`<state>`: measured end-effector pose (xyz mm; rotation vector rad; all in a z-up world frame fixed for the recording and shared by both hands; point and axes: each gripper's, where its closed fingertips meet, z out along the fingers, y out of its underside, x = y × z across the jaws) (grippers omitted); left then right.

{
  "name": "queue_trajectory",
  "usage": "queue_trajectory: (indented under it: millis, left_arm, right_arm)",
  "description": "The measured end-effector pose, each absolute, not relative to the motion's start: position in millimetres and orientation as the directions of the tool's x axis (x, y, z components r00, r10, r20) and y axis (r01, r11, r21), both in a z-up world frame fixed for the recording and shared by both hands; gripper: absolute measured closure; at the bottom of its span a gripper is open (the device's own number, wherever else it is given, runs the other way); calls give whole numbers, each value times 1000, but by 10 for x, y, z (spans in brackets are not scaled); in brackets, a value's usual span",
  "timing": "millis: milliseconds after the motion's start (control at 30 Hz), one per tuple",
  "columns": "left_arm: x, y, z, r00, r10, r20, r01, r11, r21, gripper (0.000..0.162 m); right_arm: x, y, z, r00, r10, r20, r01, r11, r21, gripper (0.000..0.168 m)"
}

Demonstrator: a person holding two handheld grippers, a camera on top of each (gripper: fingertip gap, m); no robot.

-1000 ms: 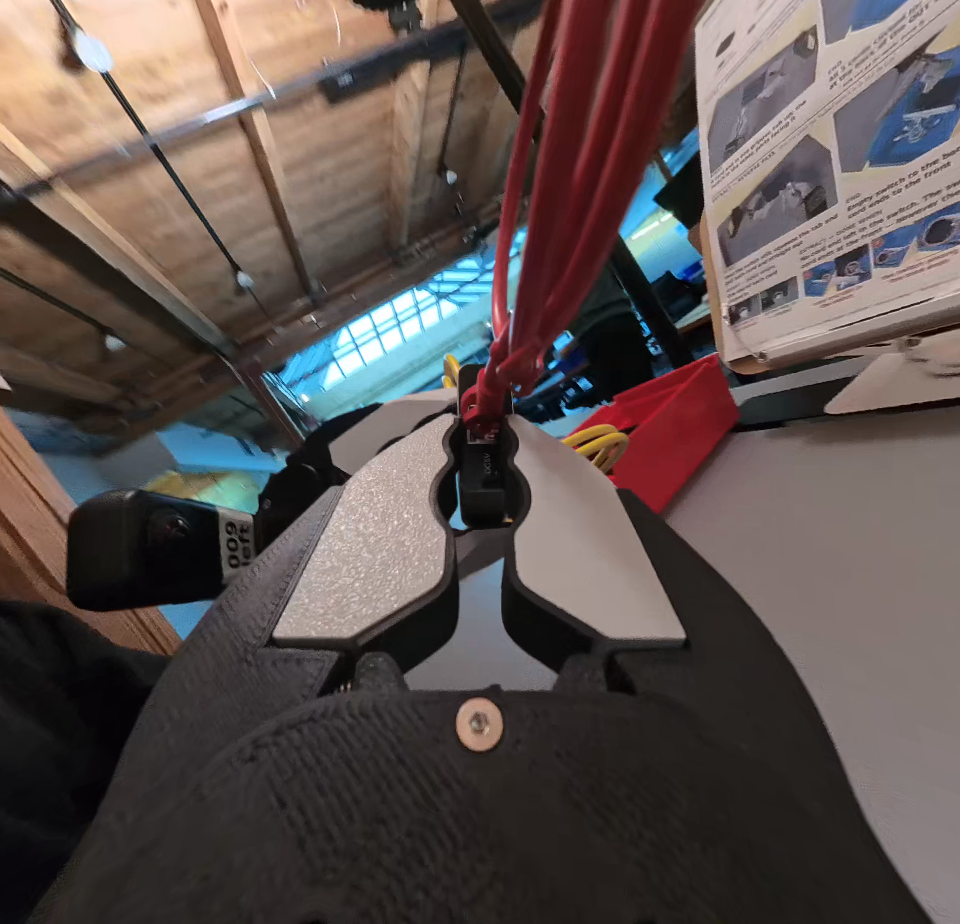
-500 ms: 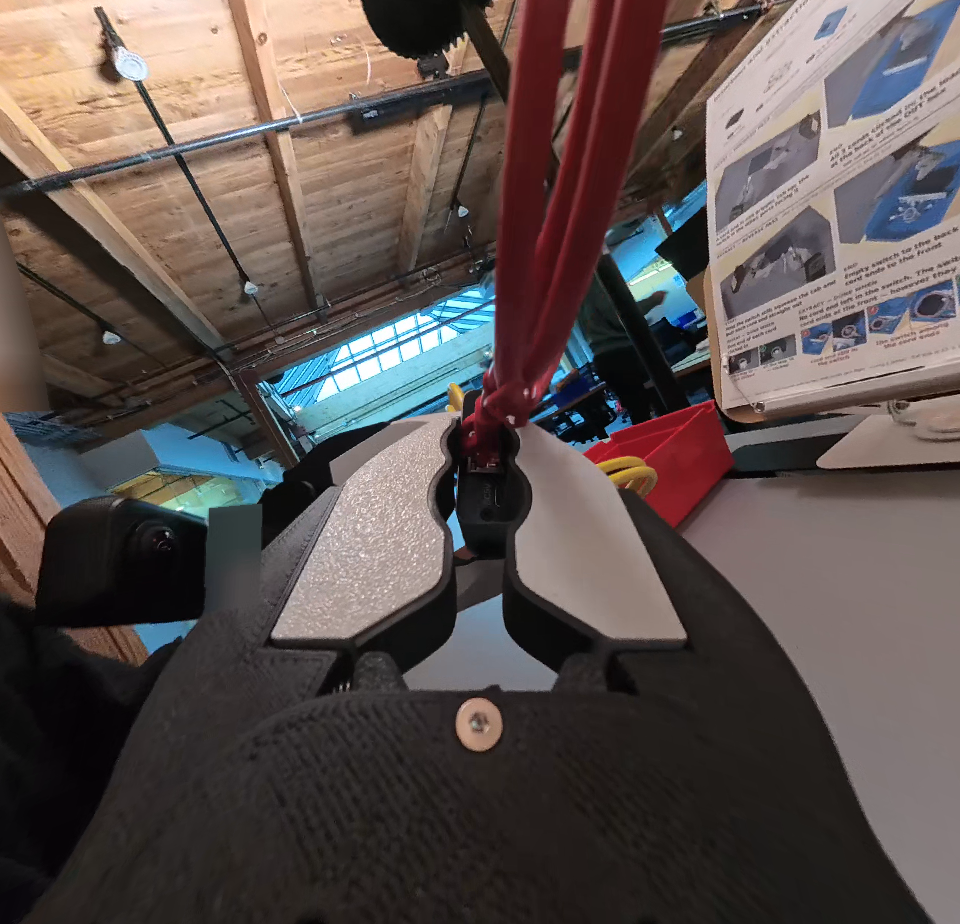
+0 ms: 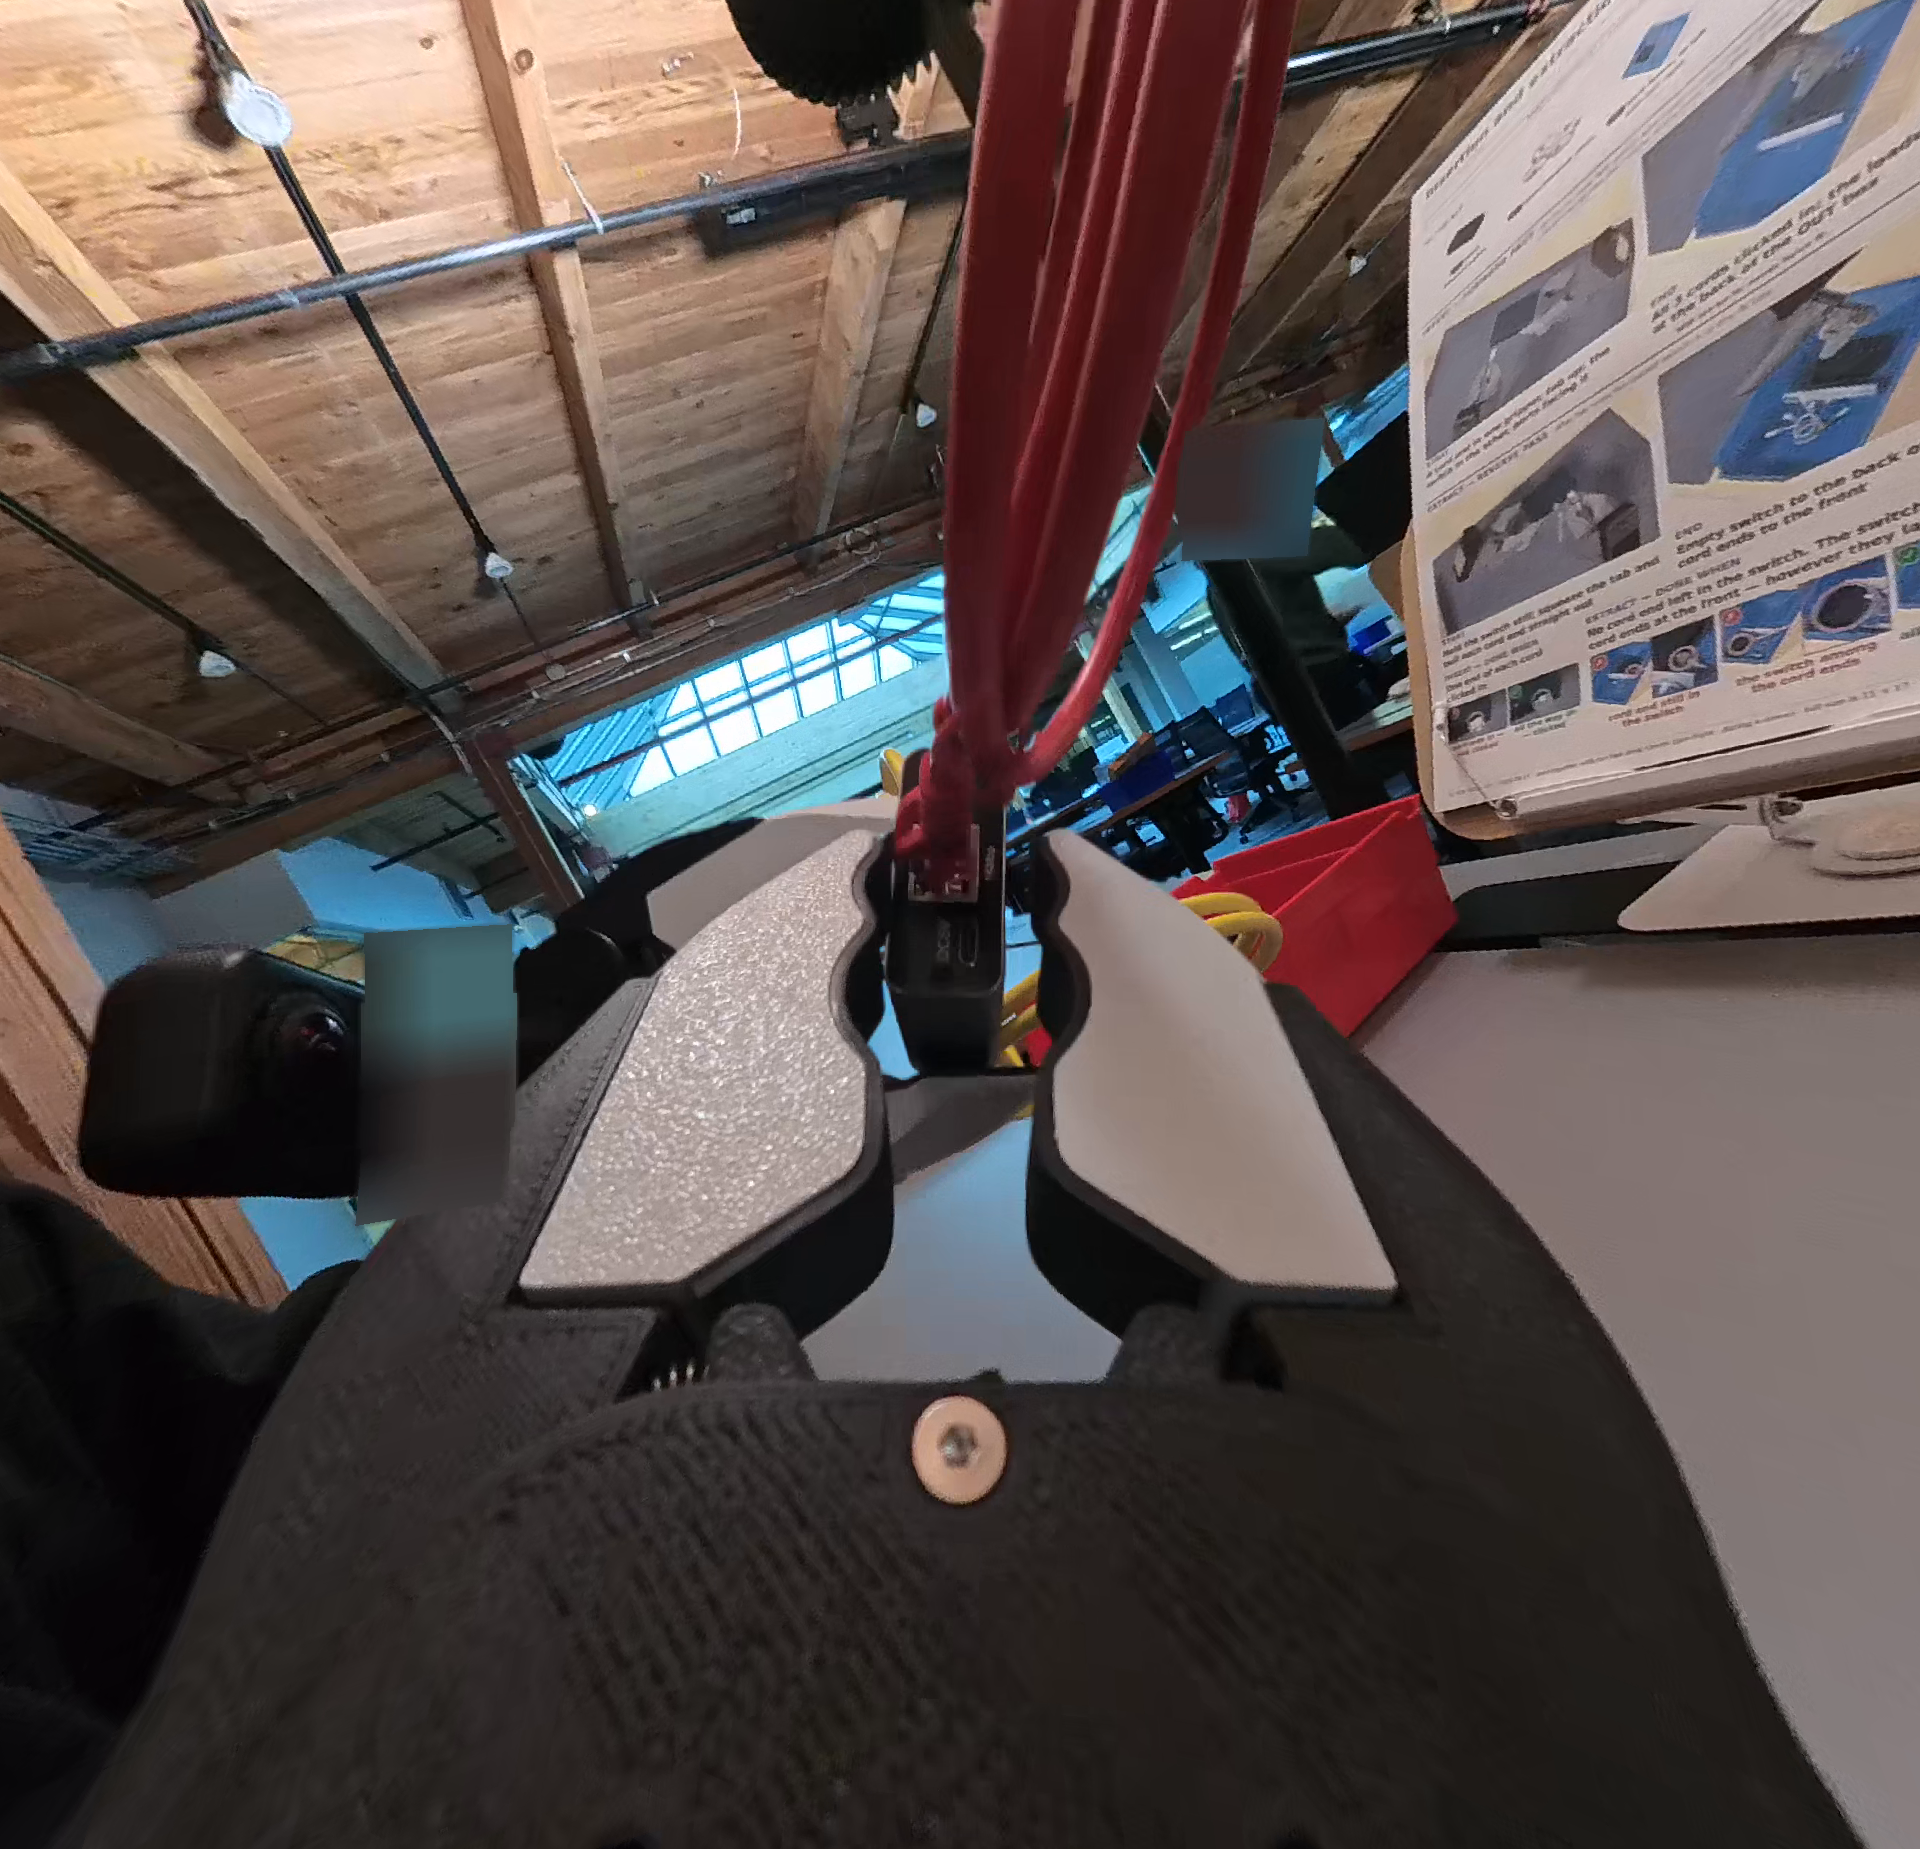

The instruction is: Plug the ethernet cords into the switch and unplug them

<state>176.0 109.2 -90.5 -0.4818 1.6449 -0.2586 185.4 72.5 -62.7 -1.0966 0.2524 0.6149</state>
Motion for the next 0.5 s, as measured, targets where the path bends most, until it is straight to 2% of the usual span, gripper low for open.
queue_trajectory:
  millis: [33, 100, 133, 367, 500]
  left_arm:
    - [1758, 1088, -911, -74, -449, -890, -159, 887, -434, 100]
    - [1757, 1078, -912, -71, -438, -896, -161, 892, -423, 100]
    - [1759, 1083, -911, -67, -430, -900, -167, 894, -415, 100]
    - [1762, 1117, -913, -61, -421, -905, -196, 894, -403, 100]
    - [1753, 1113, -891, -60, -415, -908, -198, 896, -397, 100]
  right_arm:
    - [1853, 712, -607, 799, 351, -488, -592, 316, -742, 143]
    - [1847, 710, -596, 785, 364, -502, -610, 305, -731, 147]
    - [1825, 703, -579, 783, 379, -493, -609, 306, -732, 154]
    - [1824, 731, -590, 795, 346, -498, -598, 308, -740, 154]
    - [1800, 760, -628, 801, 333, -498, -589, 287, -755, 147]
